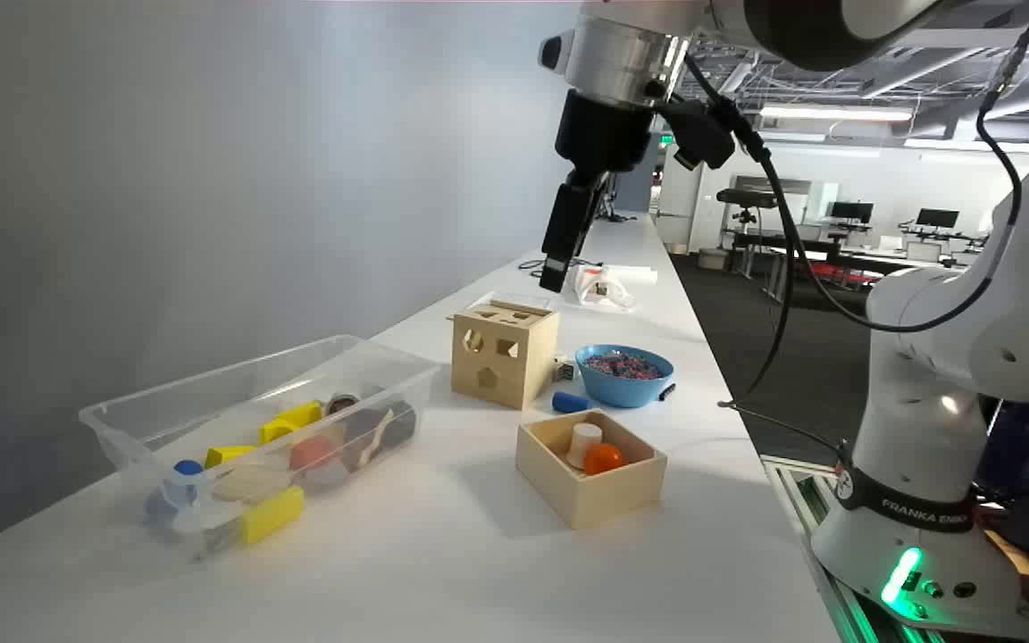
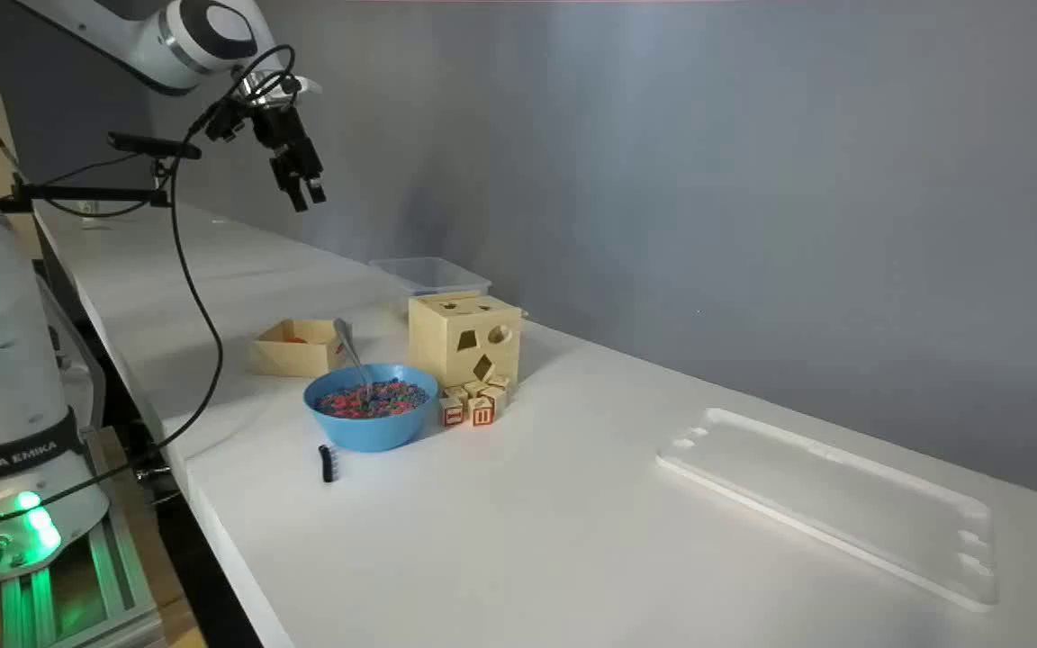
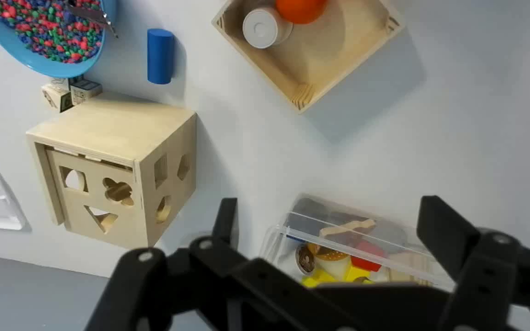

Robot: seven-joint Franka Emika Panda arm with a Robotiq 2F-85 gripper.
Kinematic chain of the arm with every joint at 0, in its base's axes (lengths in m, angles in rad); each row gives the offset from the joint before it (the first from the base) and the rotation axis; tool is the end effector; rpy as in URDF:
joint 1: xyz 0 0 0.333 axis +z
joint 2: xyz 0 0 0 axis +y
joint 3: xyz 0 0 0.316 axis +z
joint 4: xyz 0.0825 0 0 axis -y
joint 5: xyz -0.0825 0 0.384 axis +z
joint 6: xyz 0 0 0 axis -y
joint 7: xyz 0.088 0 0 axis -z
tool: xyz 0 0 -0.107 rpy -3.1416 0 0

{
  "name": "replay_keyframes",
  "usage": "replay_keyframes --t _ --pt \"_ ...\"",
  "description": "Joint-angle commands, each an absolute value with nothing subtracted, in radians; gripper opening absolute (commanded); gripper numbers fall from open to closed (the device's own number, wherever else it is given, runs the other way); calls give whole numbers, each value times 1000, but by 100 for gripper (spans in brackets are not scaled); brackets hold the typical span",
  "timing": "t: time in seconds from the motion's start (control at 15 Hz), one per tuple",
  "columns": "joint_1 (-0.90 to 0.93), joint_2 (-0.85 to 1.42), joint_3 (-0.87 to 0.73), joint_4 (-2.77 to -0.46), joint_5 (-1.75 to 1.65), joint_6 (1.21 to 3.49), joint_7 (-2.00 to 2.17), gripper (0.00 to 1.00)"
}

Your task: Move the clear container forwards, place the orange block on top of the wooden box on the right.

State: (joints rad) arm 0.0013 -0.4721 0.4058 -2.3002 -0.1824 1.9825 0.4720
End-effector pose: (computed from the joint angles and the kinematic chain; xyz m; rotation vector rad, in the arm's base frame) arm 0.3952 0.1774 0.5273 2.8454 -0.0437 0.3571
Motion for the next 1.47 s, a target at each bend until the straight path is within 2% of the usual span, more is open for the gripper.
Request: replay_keyframes --t 0.0,0.2,0.4,0.6,0.8,1.07,1.2,1.4 --pt "37 -464 376 -2296 -200 1976 487 100" --pt "37 -464 376 -2296 -200 1976 487 100" --pt "1 -436 384 -2284 -227 2073 592 100" --pt "-69 -304 382 -2213 -312 2173 707 100" --pt "-113 -175 367 -2123 -404 2180 876 100" --pt "-56 3 293 -1973 -411 2109 1020 100" --pt "-18 -49 242 -2047 -397 2159 974 100" --pt "6 -1 220 -1993 -393 2141 980 100"
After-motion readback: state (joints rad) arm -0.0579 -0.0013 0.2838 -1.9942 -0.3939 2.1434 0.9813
